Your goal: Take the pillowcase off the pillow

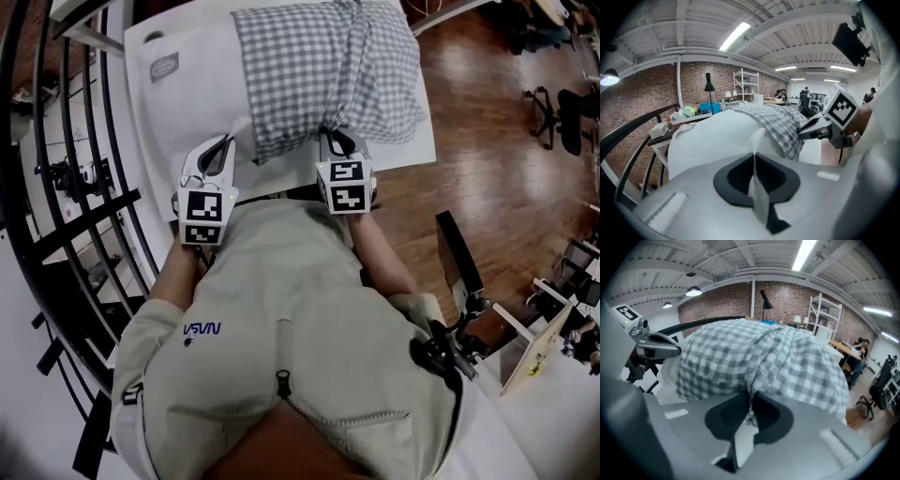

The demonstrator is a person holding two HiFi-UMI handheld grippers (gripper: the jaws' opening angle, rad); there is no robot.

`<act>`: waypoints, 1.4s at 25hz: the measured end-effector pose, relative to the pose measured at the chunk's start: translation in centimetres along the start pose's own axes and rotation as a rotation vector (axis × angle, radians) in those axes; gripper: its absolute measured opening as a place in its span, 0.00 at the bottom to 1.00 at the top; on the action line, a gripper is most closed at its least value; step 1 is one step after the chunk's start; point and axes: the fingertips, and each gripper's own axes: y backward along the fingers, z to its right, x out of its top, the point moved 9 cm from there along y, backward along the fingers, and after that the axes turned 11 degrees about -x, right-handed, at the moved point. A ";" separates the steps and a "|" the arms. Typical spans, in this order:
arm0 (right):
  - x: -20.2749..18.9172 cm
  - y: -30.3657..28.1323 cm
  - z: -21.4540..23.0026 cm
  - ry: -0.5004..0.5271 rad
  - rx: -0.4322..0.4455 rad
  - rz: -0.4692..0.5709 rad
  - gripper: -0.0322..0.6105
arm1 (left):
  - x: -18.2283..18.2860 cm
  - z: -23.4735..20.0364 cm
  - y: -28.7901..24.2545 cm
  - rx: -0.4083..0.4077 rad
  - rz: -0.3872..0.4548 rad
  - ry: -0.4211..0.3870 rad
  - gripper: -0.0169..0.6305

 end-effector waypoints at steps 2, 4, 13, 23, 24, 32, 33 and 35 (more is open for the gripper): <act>0.9 0.7 0.7 -0.006 -0.034 0.050 0.08 | 1.2 -0.8 1.1 0.028 0.048 0.001 0.05; 2.1 1.8 1.7 -0.006 -0.086 0.106 0.08 | 2.7 -2.1 2.3 0.063 0.098 -0.001 0.05; 3.9 2.8 8.4 0.018 -0.283 0.171 0.07 | 4.6 -7.3 4.3 0.144 0.196 0.075 0.05; -4.3 -1.4 9.5 -0.073 -0.283 -0.098 0.07 | -3.5 -5.7 2.6 0.066 0.081 0.310 0.05; -4.8 -1.7 9.4 -0.079 -0.273 -0.115 0.07 | -4.1 -5.6 2.3 0.055 0.079 0.349 0.05; -4.9 -0.7 9.7 -0.097 -0.103 -0.085 0.11 | -3.4 -3.7 1.0 -0.084 0.014 0.175 0.14; -4.5 -0.2 9.6 -0.089 -0.077 -0.071 0.13 | -3.0 -3.5 1.2 -0.114 0.016 0.141 0.16; -3.3 1.1 9.1 -0.070 -0.017 -0.034 0.18 | -1.7 -3.2 2.0 -0.170 0.045 0.086 0.21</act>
